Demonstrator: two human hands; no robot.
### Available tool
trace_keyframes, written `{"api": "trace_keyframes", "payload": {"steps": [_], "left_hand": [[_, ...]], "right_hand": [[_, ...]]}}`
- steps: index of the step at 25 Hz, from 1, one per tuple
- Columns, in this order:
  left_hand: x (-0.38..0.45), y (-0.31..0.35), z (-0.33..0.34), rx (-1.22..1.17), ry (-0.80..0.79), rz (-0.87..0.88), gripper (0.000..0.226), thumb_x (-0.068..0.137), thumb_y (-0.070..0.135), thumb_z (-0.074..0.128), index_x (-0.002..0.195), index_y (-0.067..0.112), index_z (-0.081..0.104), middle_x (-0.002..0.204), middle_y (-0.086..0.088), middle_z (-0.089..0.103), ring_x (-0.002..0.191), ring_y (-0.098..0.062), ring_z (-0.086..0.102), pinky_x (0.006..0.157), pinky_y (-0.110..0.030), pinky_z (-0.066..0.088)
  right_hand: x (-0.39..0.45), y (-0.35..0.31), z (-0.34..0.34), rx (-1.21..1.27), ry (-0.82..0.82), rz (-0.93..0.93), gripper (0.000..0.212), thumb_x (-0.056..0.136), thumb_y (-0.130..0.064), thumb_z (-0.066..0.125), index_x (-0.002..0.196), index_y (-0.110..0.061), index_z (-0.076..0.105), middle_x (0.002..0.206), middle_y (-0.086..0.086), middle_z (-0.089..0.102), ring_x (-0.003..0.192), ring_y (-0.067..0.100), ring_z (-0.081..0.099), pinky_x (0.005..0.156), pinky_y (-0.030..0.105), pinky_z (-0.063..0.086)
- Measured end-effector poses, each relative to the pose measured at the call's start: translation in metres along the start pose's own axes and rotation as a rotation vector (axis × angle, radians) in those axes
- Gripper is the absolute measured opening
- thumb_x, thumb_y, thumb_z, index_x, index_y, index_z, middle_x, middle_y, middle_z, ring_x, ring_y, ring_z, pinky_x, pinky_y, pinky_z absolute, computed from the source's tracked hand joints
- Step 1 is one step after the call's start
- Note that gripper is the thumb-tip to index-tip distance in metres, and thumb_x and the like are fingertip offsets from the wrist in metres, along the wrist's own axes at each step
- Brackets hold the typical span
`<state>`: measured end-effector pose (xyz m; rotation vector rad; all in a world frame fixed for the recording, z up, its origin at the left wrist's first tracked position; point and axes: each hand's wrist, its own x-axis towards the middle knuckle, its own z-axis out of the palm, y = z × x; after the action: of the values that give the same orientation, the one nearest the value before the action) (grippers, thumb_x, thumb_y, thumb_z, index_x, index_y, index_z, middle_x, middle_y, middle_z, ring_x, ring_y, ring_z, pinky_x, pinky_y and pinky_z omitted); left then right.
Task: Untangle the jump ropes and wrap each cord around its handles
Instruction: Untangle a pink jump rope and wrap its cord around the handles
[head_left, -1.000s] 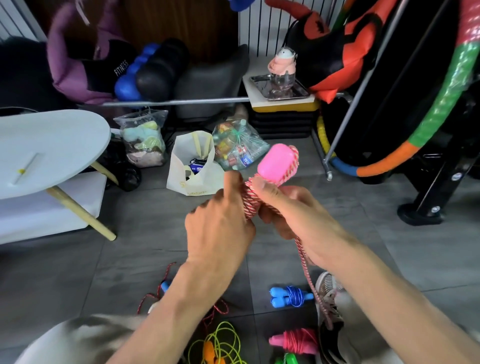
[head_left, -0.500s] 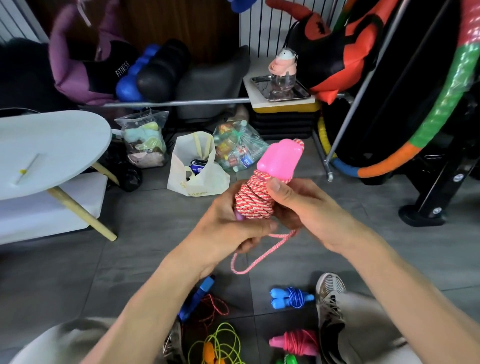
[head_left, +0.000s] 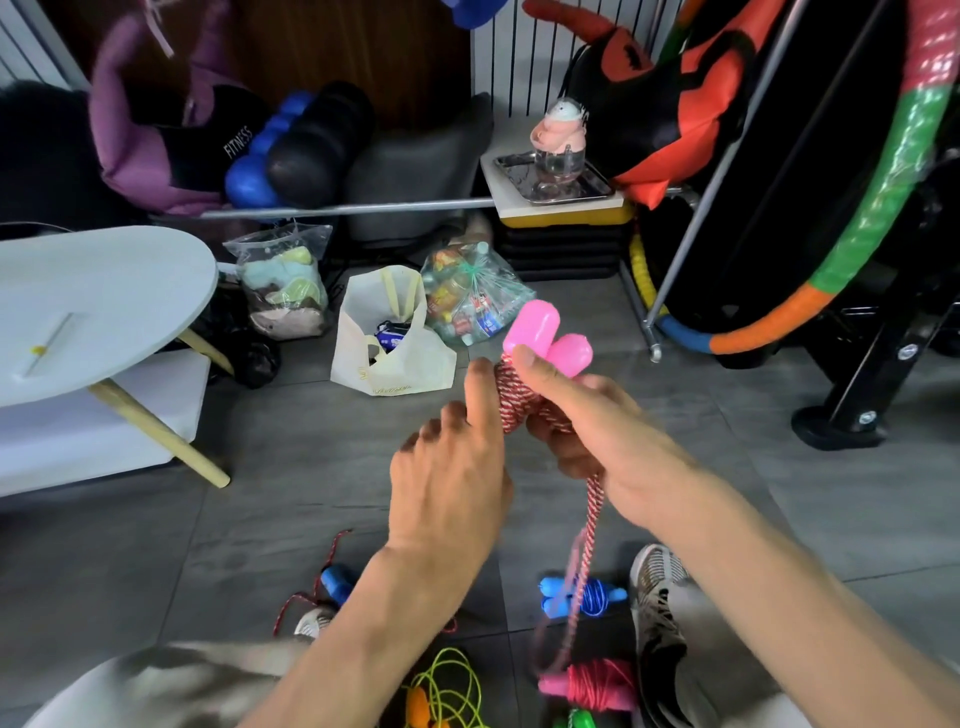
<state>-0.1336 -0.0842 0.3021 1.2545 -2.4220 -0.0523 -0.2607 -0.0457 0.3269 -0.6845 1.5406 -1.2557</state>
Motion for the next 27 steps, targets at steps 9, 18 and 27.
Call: {"api": "trace_keyframes", "payload": {"steps": [9, 18, 27], "left_hand": [[0.013, -0.021, -0.031, -1.563, -0.612, -0.146, 0.084, 0.071, -0.006, 0.075, 0.14, 0.025, 0.037, 0.078, -0.004, 0.068, 0.059, -0.019, 0.063, 0.059, -0.029, 0.053], [0.013, -0.021, -0.029, -1.3, -0.523, -0.142, 0.055, 0.072, -0.009, 0.074, 0.119, 0.007, 0.051, 0.065, -0.003, 0.063, 0.041, -0.02, 0.052, 0.046, -0.029, 0.047], [0.014, -0.011, -0.025, -0.889, -0.158, -0.28, 0.027, 0.072, 0.001, 0.062, 0.089, 0.019, 0.051, 0.061, -0.003, 0.058, 0.044, -0.024, 0.059, 0.04, -0.034, 0.048]], "right_hand": [[0.001, -0.002, -0.005, 0.192, -0.394, -0.298, 0.028, 0.077, -0.025, 0.074, 0.092, -0.002, 0.067, 0.079, 0.02, 0.068, 0.061, 0.029, 0.063, 0.055, 0.031, 0.054], [-0.007, -0.014, -0.007, -0.107, -0.382, -0.287, 0.016, 0.092, -0.025, 0.062, 0.084, -0.012, 0.065, 0.059, -0.007, 0.062, 0.053, 0.001, 0.051, 0.05, 0.016, 0.037], [-0.007, -0.018, -0.003, -0.267, -0.21, -0.361, 0.029, 0.093, -0.035, 0.059, 0.078, -0.013, 0.069, 0.055, -0.01, 0.052, 0.052, 0.003, 0.041, 0.05, 0.026, 0.033]]}}
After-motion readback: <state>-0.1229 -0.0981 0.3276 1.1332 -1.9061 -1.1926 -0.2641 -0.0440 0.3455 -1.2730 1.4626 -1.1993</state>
